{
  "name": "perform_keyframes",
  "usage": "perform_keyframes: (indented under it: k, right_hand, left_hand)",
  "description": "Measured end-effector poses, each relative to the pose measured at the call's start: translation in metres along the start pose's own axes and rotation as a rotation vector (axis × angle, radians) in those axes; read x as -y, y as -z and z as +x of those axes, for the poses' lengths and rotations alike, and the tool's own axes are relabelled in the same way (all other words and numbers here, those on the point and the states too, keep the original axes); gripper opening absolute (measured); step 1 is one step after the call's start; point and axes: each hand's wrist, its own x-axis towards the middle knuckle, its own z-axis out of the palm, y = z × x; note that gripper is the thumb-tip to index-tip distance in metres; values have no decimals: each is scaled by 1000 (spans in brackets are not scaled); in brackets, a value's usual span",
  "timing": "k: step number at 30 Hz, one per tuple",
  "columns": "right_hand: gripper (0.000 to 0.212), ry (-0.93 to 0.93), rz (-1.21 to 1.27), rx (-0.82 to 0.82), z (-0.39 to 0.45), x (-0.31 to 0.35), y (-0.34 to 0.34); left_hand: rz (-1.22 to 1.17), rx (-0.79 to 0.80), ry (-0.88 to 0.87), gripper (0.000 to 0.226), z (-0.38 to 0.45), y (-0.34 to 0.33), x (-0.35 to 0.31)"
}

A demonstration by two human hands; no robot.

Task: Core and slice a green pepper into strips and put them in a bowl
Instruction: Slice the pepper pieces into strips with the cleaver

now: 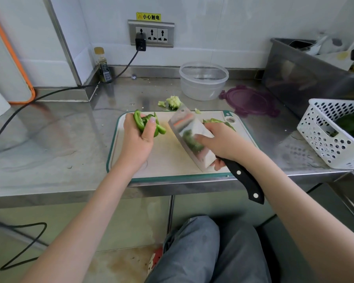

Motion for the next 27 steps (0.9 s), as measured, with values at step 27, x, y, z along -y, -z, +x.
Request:
perform_keyframes:
  k: [27]
  right_hand:
    - [36, 0, -5, -86, 8, 31, -8]
  left_hand:
    - [543, 430, -126, 63, -2, -3, 17]
